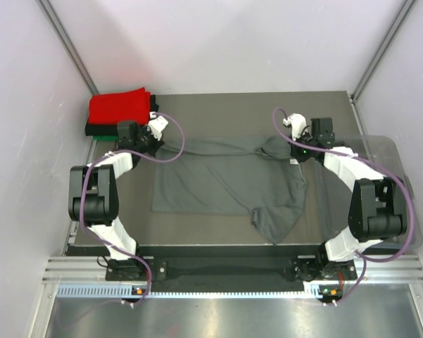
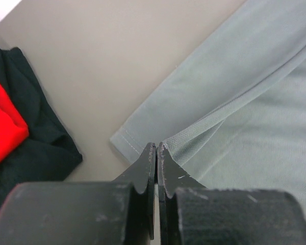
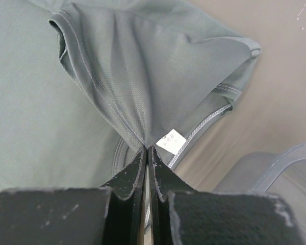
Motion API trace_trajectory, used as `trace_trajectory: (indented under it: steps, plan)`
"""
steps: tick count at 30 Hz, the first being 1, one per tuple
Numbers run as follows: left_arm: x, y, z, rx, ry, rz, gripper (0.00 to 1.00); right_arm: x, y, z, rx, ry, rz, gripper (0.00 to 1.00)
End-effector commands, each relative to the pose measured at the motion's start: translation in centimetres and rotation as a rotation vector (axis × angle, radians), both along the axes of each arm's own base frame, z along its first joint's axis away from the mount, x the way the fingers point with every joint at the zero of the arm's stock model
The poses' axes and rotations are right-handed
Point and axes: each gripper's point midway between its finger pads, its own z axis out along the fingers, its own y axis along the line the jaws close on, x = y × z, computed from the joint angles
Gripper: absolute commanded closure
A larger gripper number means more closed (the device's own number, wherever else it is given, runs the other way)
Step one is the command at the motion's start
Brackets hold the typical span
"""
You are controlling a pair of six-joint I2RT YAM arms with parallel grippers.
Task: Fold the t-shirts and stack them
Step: Fold the tshirt
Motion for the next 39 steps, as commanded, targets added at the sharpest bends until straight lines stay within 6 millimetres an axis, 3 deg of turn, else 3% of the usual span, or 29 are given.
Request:
trace_trajectory:
  steps: [1, 14, 26, 30, 34, 39]
  plan:
    - [-0.5, 0.7, 1.3, 0.044, -0.048, -0.012, 1.0, 0.1, 0.1, 2.2, 0.02, -0.07, 0.018, 1.0]
    - [-1.2, 1.5, 0.5, 0.078, -0.029, -0.011, 1.0, -1.5, 0.4, 0.3, 0.028, -0.015, 0.036, 1.0]
    - [-2.1, 2.1, 0.5, 0.094, -0.011, -0.002, 0.98, -3.6, 1.7, 0.8, 0.075, 0.019, 0.114, 0.99]
    - [-2.2, 2.2, 2.9, 0.077, 0.004, 0.023, 0.8, -4.6, 2.6, 2.4, 0.115, 0.044, 0.159, 0.77]
    - [-1.7, 1.8, 6.2, 0.031, -0.016, 0.033, 0.74, -5.2, 3.3, 4.5, 0.148, 0.017, 0.193, 0.71]
    - [-1.1, 1.1, 6.6, -0.034, -0.001, 0.039, 0.72, -4.0, 3.7, 4.7, 0.149, 0.012, 0.197, 0.69]
